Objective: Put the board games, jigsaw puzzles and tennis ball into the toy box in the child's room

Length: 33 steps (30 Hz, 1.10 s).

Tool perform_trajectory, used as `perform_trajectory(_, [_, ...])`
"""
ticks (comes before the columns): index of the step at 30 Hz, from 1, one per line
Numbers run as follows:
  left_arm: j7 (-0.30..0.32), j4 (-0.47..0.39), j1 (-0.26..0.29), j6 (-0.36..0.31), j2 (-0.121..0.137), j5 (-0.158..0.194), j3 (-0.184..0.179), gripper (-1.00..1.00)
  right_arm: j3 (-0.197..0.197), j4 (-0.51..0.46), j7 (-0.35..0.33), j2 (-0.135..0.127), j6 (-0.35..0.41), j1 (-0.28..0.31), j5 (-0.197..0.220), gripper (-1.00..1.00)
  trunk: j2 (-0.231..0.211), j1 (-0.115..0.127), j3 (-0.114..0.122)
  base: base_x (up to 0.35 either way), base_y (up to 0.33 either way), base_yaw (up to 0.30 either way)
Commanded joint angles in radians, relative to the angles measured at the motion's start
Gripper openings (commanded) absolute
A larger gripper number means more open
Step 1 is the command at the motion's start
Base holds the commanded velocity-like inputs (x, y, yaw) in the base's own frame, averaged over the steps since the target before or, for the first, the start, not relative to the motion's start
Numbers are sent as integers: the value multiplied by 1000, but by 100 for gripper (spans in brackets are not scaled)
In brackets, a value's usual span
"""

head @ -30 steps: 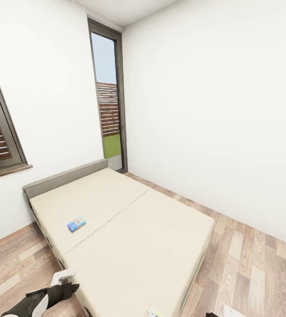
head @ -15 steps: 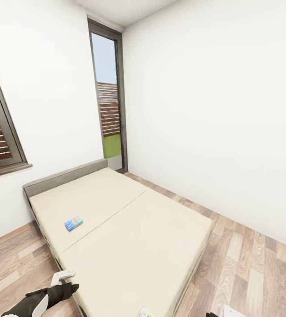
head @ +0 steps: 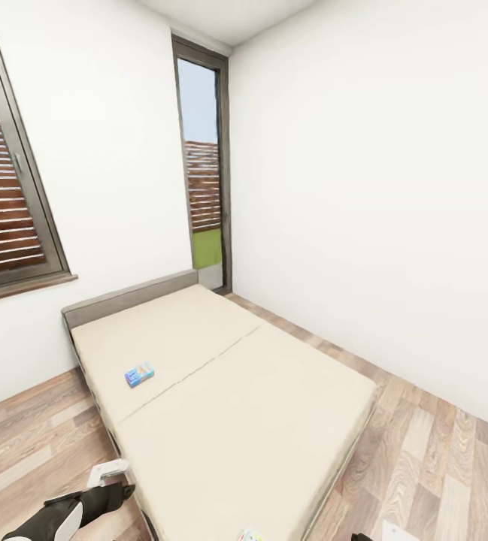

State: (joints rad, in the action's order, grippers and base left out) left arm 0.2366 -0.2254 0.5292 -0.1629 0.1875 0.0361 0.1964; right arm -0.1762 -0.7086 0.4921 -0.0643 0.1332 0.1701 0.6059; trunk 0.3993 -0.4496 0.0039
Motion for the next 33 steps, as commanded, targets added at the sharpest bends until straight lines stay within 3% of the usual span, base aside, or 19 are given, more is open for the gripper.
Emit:
perform_trajectory(1, [4,-2,0,-9,0,3,6,100,-6,-2,8,-2,5,0,4,100,1,0,0,0,-235,83])
perform_trajectory(33, [4,-2,0,-9,0,3,6,100,-6,-2,8,-2,5,0,3,100,1,0,0,-9,-45,41])
